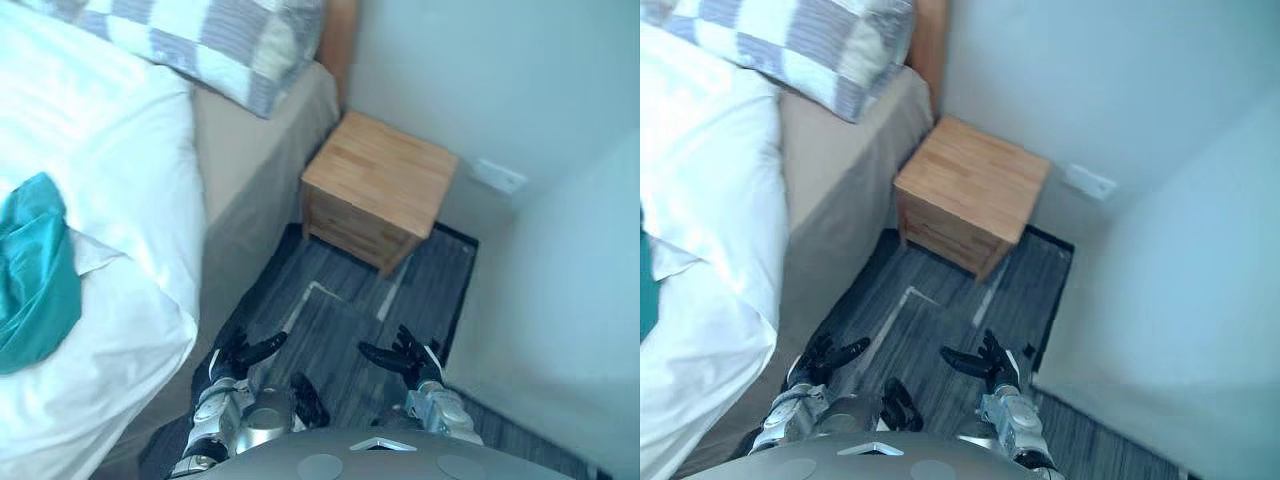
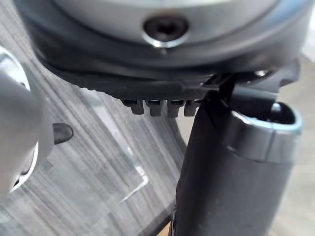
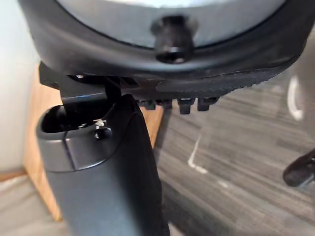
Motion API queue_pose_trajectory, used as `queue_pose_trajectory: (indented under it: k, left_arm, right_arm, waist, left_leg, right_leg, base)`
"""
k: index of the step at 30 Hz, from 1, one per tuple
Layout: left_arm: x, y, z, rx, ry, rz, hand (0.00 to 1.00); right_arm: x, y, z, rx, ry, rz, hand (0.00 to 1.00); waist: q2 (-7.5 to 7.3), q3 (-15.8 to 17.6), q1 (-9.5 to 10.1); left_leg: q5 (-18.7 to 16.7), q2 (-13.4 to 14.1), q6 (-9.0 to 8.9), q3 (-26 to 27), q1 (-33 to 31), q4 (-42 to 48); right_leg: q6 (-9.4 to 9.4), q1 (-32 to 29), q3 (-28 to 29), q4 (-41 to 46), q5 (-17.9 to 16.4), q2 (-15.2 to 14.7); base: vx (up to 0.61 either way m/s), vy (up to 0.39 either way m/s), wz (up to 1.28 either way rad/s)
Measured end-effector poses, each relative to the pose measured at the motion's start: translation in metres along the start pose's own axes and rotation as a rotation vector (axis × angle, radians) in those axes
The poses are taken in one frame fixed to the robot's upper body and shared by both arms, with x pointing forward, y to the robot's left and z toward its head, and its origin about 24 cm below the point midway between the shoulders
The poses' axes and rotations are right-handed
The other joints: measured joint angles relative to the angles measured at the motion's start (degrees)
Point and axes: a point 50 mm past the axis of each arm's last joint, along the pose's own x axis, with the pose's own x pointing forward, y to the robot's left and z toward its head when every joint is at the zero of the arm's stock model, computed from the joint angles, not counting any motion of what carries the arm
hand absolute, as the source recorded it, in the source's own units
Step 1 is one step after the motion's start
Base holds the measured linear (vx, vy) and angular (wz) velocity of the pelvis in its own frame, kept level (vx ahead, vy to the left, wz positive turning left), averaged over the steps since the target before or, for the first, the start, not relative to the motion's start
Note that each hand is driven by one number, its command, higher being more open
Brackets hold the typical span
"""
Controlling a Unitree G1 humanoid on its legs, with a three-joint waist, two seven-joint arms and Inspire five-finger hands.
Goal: Tidy up the quilt and then pick up the clothes from the bed and put them into the laundry hamper
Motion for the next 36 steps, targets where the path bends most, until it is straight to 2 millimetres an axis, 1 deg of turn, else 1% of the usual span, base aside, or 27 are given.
queue_pose_trajectory:
  k: [2,3,4,6,7,8,9,10,11,12,13,15,16,18,21,22,23,25,26,27,29,30,31,32,33,35,36]
  left_arm:
    - [-0.001,0.001,-0.001,-0.008,-0.011,0.004,1.00]
    - [-0.001,-0.002,0.001,-0.017,-0.030,-0.001,1.00]
    - [0.000,-0.002,0.002,-0.036,-0.034,-0.002,1.00]
    - [0.000,-0.003,0.001,-0.073,-0.037,0.002,1.00]
    - [0.000,-0.003,0.003,-0.081,-0.055,0.003,1.00]
    - [-0.002,0.005,0.005,-0.077,-0.074,0.021,1.00]
    - [-0.003,0.008,0.000,-0.085,-0.058,0.035,1.00]
    - [-0.009,0.012,-0.014,-0.103,-0.020,0.056,1.00]
    - [-0.017,0.016,-0.030,-0.132,0.016,0.077,1.00]
    - [-0.020,0.018,-0.036,-0.143,0.030,0.087,1.00]
    - [-0.021,0.017,-0.036,-0.139,0.029,0.070,1.00]
    - [-0.020,0.016,-0.030,-0.136,0.000,0.038,1.00]
    - [-0.019,0.015,-0.027,-0.128,-0.023,0.021,1.00]
    - [-0.019,0.008,-0.027,-0.117,-0.024,-0.005,1.00]
    - [-0.019,0.014,-0.025,-0.117,-0.028,0.008,1.00]
    - [-0.020,0.021,-0.027,-0.123,-0.023,0.029,1.00]
    - [-0.021,0.026,-0.027,-0.125,-0.025,0.043,1.00]
    - [-0.028,0.039,-0.034,-0.122,-0.013,0.075,1.00]
    - [-0.030,0.041,-0.037,-0.109,-0.004,0.078,1.00]
    - [-0.034,0.046,-0.040,-0.083,0.010,0.085,1.00]
    - [-0.043,0.054,-0.054,-0.080,0.047,0.102,1.00]
    - [-0.046,0.057,-0.057,-0.079,0.056,0.109,1.00]
    - [-0.051,0.062,-0.063,-0.059,0.079,0.116,1.00]
    - [-0.054,0.065,-0.066,-0.053,0.089,0.119,1.00]
    - [-0.057,0.068,-0.069,-0.049,0.100,0.125,1.00]
    - [-0.057,0.070,-0.068,-0.033,0.102,0.118,1.00]
    - [-0.056,0.073,-0.066,0.006,0.105,0.106,1.00]
  right_arm:
    - [-0.002,-0.003,-0.001,0.006,-0.008,-0.012,1.00]
    - [-0.005,-0.007,-0.003,0.016,-0.012,-0.029,1.00]
    - [-0.005,-0.008,-0.004,0.023,-0.015,-0.035,1.00]
    - [-0.008,-0.012,-0.009,0.036,-0.003,-0.053,1.00]
    - [-0.010,-0.014,-0.014,0.047,0.016,-0.059,1.00]
    - [-0.011,-0.010,-0.020,0.063,0.038,-0.054,1.00]
    - [-0.012,-0.011,-0.021,0.067,0.049,-0.054,1.00]
    - [-0.011,-0.019,-0.019,0.036,0.054,-0.052,1.00]
    - [-0.011,-0.023,-0.017,0.016,0.059,-0.048,1.00]
    - [-0.011,-0.024,-0.015,0.019,0.057,-0.049,1.00]
    - [-0.011,-0.027,-0.016,0.083,0.058,-0.077,1.00]
    - [-0.013,-0.026,-0.020,0.164,0.055,-0.123,1.00]
    - [-0.015,-0.025,-0.023,0.247,0.036,-0.176,1.00]
    - [-0.014,-0.033,-0.012,0.324,-0.051,-0.258,1.00]
    - [-0.013,-0.037,0.002,0.409,-0.143,-0.321,1.00]
    - [-0.017,-0.049,0.009,0.452,-0.192,-0.394,1.00]
    - [-0.021,-0.057,0.011,0.481,-0.218,-0.442,1.00]
    - [-0.040,-0.102,0.041,0.545,-0.390,-0.651,1.00]
    - [-0.047,-0.115,0.054,0.547,-0.455,-0.693,1.00]
    - [-0.060,-0.133,0.078,0.531,-0.567,-0.748,1.00]
    - [-0.104,-0.163,0.153,0.385,-0.886,-0.820,1.00]
    - [-0.115,-0.164,0.171,0.324,-0.960,-0.829,1.00]
    - [-0.136,-0.157,0.207,0.194,-1.107,-0.819,1.00]
    - [-0.150,-0.147,0.230,0.100,-1.199,-0.792,1.00]
    - [-0.160,-0.125,0.263,-0.034,-1.310,-0.722,1.00]
    - [-0.161,-0.104,0.283,-0.136,-1.357,-0.655,1.00]
    - [-0.154,-0.083,0.297,-0.229,-1.364,-0.577,1.00]
  waist:
    - [-0.01,-0.1,-0.26]
    - [-0.20,-0.3,-0.15]
    - [-0.10,-0.2,-0.11]
    - [0.57,-1.0,-0.59]
    - [0.45,-1.6,-1.06]
    - [-2.00,-2.7,-0.57]
    - [-1.43,-2.8,0.10]
    - [1.53,-3.6,1.25]
    - [2.78,-4.3,1.41]
    - [3.64,-4.4,1.15]
    - [4.16,-4.3,0.94]
    - [2.77,-3.6,0.79]
    - [2.02,-4.0,1.17]
    - [2.87,-4.5,1.18]
    - [1.69,-5.2,0.37]
    - [-0.10,-5.7,0.14]
    - [-0.50,-6.0,0.00]
    - [-1.29,-7.3,-0.36]
    - [-1.26,-7.4,-0.39]
    - [-1.22,-7.9,-0.53]
    - [-0.81,-8.7,-0.91]
    - [-0.92,-9.0,-1.13]
    - [-1.19,-9.7,-1.71]
    - [-1.42,-9.9,-1.87]
    - [-1.79,-10.2,-1.97]
    - [-2.24,-10.6,-1.95]
    - [-2.54,-10.9,-2.03]
  left_leg:
    - [-0.3,-0.3,-0.61,-6.5,1.7,-1.1]
    - [-0.5,-0.4,-1.27,-13.5,2.1,-1.5]
    - [-0.4,-0.4,-1.71,-16.5,2.3,-1.6]
    - [-0.9,0.4,-3.20,-26.2,0.8,-0.8]
    - [-1.8,0.4,-5.16,-32.1,-1.6,1.3]
    - [-2.9,-1.3,-7.19,-36.5,-2.7,3.1]
    - [-3.7,-0.9,-8.08,-37.9,-2.7,3.9]
    - [-4.3,2.2,-9.67,-37.9,-3.3,5.3]
    - [-4.5,4.6,-11.87,-35.6,-3.8,5.9]
    - [-4.4,5.7,-12.84,-34.1,-3.9,6.3]
    - [-3.0,7.3,-14.87,-28.9,-4.2,8.5]
    - [-1.4,8.2,-14.77,-22.9,-5.8,14.8]
    - [-1.8,10.0,-14.00,-16.5,-6.6,15.9]
    - [-0.6,12.5,-13.75,-8.4,-6.5,12.2]
    - [0.5,9.6,-12.26,-5.2,-4.4,4.0]
    - [2.3,7.5,-11.87,-5.6,-3.5,0.7]
    - [2.7,7.0,-11.86,-5.8,-3.1,-0.3]
    - [4.3,5.1,-11.67,-6.2,-0.8,-4.7]
    - [4.8,4.8,-11.60,-6.2,-0.1,-5.8]
    - [5.5,4.1,-11.44,-6.2,0.6,-7.4]
    - [6.5,3.2,-11.51,-6.3,1.6,-10.8]
    - [6.9,3.0,-11.66,-6.4,1.7,-11.5]
    - [7.8,2.7,-11.97,-6.4,1.9,-12.8]
    - [8.4,2.5,-12.31,-6.3,2.1,-13.8]
    - [9.2,2.5,-12.29,-6.3,2.5,-14.9]
    - [9.8,2.5,-12.26,-6.3,2.4,-15.5]
    - [10.5,2.5,-12.06,-6.6,2.4,-16.3]
  right_leg:
    - [-0.93,-2.9,2.1,-3.5,-0.6,0.0]
    - [-2.42,-5.7,4.6,-11.0,-1.4,0.1]
    - [-3.08,-6.4,6.2,-15.1,-1.8,0.8]
    - [-3.83,-7.2,17.7,-27.9,-2.1,6.0]
    - [-3.13,-7.1,26.6,-35.8,-0.8,9.5]
    - [-3.74,-7.3,31.5,-43.6,6.5,10.5]
    - [-3.77,-6.2,30.1,-42.9,4.0,10.0]
    - [-4.25,-4.4,27.5,-44.3,4.4,11.7]
    - [-4.30,-3.2,24.9,-44.9,4.3,12.7]
    - [-4.30,-2.1,23.2,-45.3,4.3,13.0]
    - [-4.39,1.1,19.2,-46.1,4.3,12.9]
    - [-4.79,5.6,15.8,-47.3,4.0,11.6]
    - [-5.47,7.4,13.9,-47.6,3.6,10.9]
    - [-6.16,8.1,10.1,-47.7,3.2,10.9]
    - [-6.13,7.4,8.2,-48.3,3.2,9.3]
    - [-5.92,7.6,7.1,-48.3,3.3,8.0]
    - [-5.57,7.8,6.7,-48.3,3.5,7.7]
    - [-4.19,9.0,5.6,-48.3,4.4,6.8]
    - [-3.90,9.2,5.6,-48.3,4.6,6.6]
    - [-3.68,9.3,5.5,-48.3,4.7,6.3]
    - [-3.11,9.3,4.1,-48.8,5.1,6.1]
    - [-3.05,9.3,3.9,-49.1,5.1,6.1]
    - [-2.99,9.3,3.9,-49.8,5.2,6.1]
    - [-2.99,9.4,3.9,-50.4,5.2,6.3]
    - [-3.00,9.4,3.9,-50.9,5.2,6.6]
    - [-3.02,9.5,3.9,-51.8,5.2,6.8]
    - [-3.19,9.6,3.8,-52.6,5.3,7.1]
  base:
    - [0.45,-0.187,2.20]
    - [0.32,-0.231,2.12]
    - [0.52,-0.459,2.69]
    - [0.35,-0.441,2.43]
    - [0.29,-0.448,2.63]
    - [0.29,-0.460,2.35]
    - [0.31,-0.409,1.42]
    - [0.26,-0.346,0.85]
    - [0.26,-0.307,0.82]
    - [0.23,-0.321,1.27]
    - [0.17,-0.245,1.41]
    - [0.12,-0.172,1.34]
    - [0.08,-0.135,0.94]
    - [0.07,-0.070,0.61]
    - [0.09,0.076,0.30]
    - [0.05,0.101,0.35]
    - [0.07,0.126,0.45]
    - [0.05,0.111,0.28]
    - [0.02,0.109,0.11]
    - [0.02,0.090,0.08]
    - [0.03,0.054,0.09]
    - [0.02,-0.012,0.08]
    - [0.02,-0.053,0.07]
    - [0.02,-0.085,-0.01]
    - [0.01,-0.083,-0.04]
    - [-0.01,-0.071,-0.02]
    - [-0.01,-0.093,0.11]
